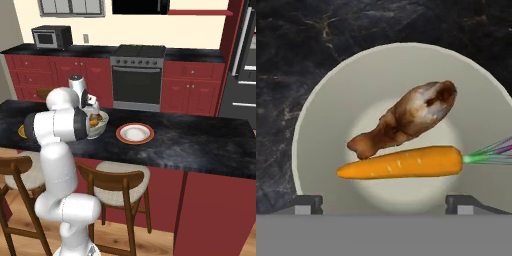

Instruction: Pick the chicken drumstick and carrot from their plates and place them in the bowl. Then put the bowl in the fridge.

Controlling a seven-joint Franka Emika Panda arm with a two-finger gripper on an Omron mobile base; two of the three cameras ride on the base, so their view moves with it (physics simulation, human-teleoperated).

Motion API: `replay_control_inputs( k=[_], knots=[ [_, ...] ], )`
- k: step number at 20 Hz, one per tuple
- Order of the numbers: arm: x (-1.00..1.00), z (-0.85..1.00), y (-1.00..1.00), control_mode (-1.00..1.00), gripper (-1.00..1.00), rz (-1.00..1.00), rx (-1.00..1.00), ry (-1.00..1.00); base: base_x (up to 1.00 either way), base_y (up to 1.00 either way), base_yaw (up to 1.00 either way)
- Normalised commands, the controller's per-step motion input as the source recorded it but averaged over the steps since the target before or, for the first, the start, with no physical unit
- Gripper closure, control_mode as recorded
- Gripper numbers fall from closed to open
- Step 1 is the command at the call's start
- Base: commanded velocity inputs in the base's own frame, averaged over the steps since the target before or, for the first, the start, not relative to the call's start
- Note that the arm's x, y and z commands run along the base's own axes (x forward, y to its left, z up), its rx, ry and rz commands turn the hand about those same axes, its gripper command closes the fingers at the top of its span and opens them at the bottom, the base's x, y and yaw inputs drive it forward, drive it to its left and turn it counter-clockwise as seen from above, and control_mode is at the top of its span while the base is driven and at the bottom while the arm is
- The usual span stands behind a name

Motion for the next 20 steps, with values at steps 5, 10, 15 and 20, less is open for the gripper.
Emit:
replay_control_inputs(
  k=[5,10,15,20],
  knots=[
    [-0.63,0.02,0.00,-1.00,-1.00,0.01,0.00,-0.03,0.00,0.00,0.00],
    [-0.57,0.00,-0.05,-1.00,-1.00,0.10,0.00,-0.07,0.00,0.00,0.00],
    [-0.27,0.00,-0.15,-1.00,-1.00,0.46,0.00,-0.06,0.00,0.00,0.00],
    [-0.21,0.00,-0.04,-1.00,-1.00,0.36,-0.18,-0.01,0.00,0.00,0.00]
  ],
)
